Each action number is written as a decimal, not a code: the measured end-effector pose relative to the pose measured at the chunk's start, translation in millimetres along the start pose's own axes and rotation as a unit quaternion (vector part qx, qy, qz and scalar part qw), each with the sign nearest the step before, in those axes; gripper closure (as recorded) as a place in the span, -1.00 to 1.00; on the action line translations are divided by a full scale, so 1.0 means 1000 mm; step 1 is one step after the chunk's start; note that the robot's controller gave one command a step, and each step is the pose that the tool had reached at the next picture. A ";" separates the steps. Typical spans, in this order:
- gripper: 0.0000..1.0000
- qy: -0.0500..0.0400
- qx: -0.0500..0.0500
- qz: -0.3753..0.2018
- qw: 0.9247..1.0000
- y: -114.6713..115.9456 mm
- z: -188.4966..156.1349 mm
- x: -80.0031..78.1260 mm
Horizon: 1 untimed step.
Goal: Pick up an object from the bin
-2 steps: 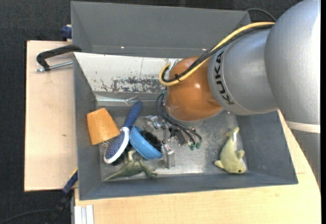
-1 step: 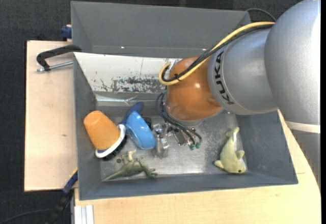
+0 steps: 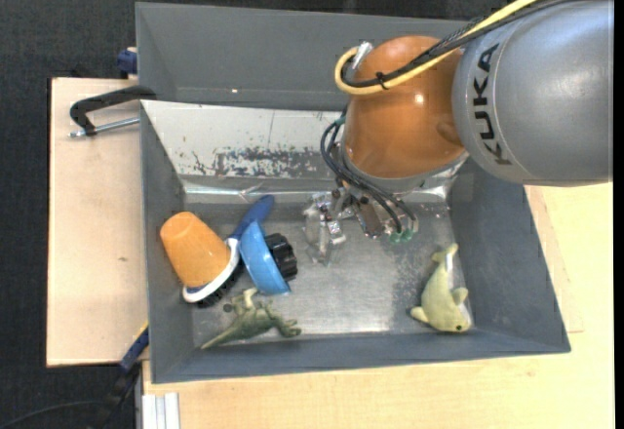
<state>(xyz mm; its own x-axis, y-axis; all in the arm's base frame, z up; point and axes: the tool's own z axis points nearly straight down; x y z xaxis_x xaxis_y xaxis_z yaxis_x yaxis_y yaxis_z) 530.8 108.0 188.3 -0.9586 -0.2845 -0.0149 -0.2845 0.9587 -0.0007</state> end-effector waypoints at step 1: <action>1.00 0.004 0.000 0.161 0.987 0.036 0.025 -0.039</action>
Offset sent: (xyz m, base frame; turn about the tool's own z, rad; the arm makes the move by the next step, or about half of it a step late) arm 0.0269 0.0432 -0.0255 0.3251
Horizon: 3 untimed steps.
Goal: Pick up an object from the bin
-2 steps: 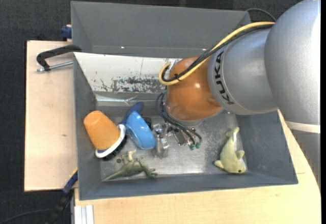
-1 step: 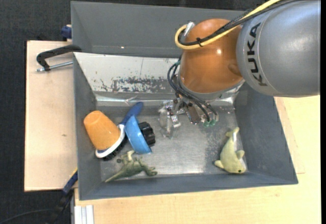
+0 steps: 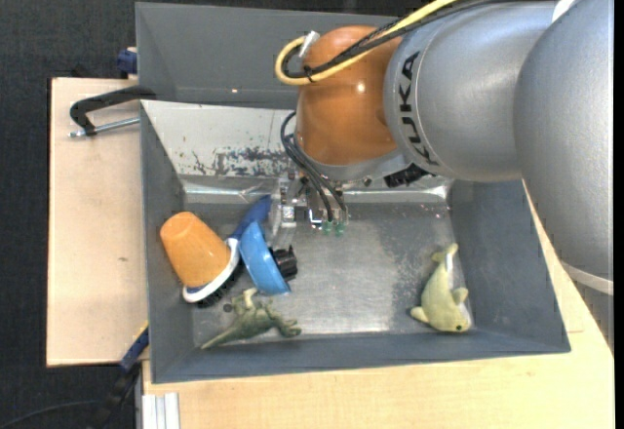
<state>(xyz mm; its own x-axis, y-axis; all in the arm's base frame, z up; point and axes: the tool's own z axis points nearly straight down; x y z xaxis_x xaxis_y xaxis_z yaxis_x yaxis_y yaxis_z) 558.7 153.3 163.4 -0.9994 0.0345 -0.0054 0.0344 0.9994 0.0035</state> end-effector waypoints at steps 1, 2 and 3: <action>1.00 -0.001 0.001 -0.015 1.000 -0.005 0.028 -0.033; 1.00 -0.003 0.000 -0.073 0.997 0.014 0.074 -0.042; 1.00 -0.005 -0.002 -0.054 0.999 0.039 -0.067 -0.032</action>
Offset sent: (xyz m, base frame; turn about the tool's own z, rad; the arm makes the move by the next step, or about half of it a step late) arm 0.0307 -0.0066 -0.0274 -0.0291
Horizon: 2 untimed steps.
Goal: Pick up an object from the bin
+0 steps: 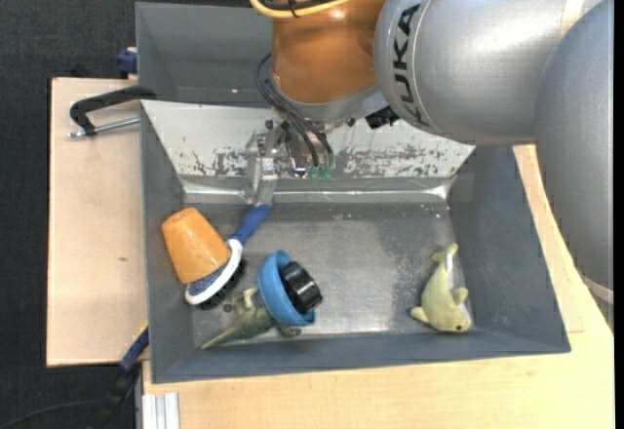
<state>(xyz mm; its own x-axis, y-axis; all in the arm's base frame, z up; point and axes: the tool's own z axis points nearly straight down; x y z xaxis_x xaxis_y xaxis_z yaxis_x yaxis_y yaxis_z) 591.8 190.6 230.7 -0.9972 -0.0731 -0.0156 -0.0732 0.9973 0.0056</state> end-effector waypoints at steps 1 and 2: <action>-1.00 0.005 0.002 0.000 1.000 -0.001 0.006 0.002; -1.00 0.004 0.001 -0.115 0.993 0.009 0.145 0.031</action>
Offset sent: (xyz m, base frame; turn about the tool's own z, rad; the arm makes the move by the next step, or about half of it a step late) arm 0.0000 0.0000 0.0000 0.0000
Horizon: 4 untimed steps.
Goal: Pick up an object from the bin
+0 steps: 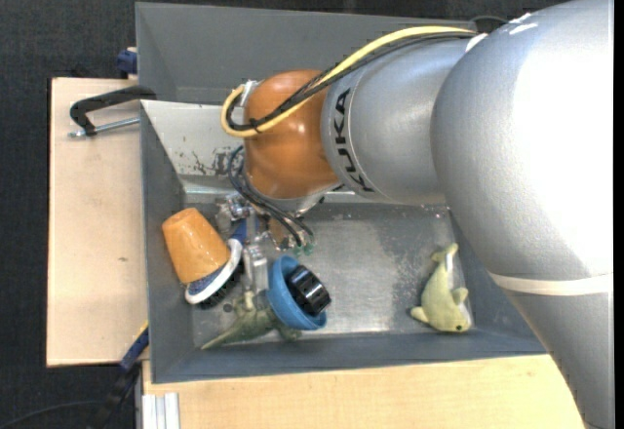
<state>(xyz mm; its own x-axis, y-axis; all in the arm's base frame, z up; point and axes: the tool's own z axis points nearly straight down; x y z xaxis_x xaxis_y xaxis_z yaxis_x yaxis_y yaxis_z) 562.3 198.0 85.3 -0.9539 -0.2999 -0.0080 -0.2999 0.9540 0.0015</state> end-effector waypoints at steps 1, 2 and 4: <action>-1.00 -0.010 0.002 -0.369 0.929 0.020 0.008 0.026; 1.00 -0.010 0.000 -0.369 0.929 0.022 0.008 0.027; 1.00 -0.001 0.001 -0.612 0.791 -0.019 -0.219 0.041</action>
Offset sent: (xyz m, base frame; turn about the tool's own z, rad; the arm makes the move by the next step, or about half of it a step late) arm -0.0387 0.0073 -0.0153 -0.7584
